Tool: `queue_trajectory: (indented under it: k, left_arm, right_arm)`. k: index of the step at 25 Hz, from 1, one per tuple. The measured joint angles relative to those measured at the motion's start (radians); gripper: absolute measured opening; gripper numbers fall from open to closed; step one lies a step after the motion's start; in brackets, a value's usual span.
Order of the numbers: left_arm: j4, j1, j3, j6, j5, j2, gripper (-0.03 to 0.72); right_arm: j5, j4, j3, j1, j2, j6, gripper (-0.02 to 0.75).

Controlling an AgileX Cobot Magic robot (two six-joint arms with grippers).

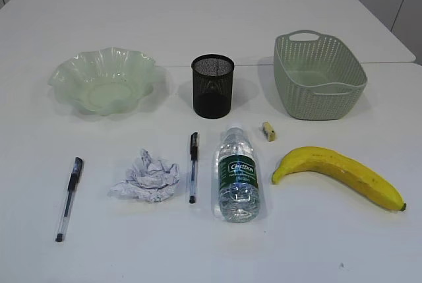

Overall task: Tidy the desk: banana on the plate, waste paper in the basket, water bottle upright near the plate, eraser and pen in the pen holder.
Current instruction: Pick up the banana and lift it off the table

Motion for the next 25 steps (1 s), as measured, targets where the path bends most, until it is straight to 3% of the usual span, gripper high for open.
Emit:
queue_trajectory:
  k: [25]
  left_arm:
    - [0.0, 0.0, 0.0, 0.0, 0.0, 0.0, 0.417]
  right_arm:
    - [0.0, 0.009, 0.0, 0.0, 0.0, 0.002, 0.523]
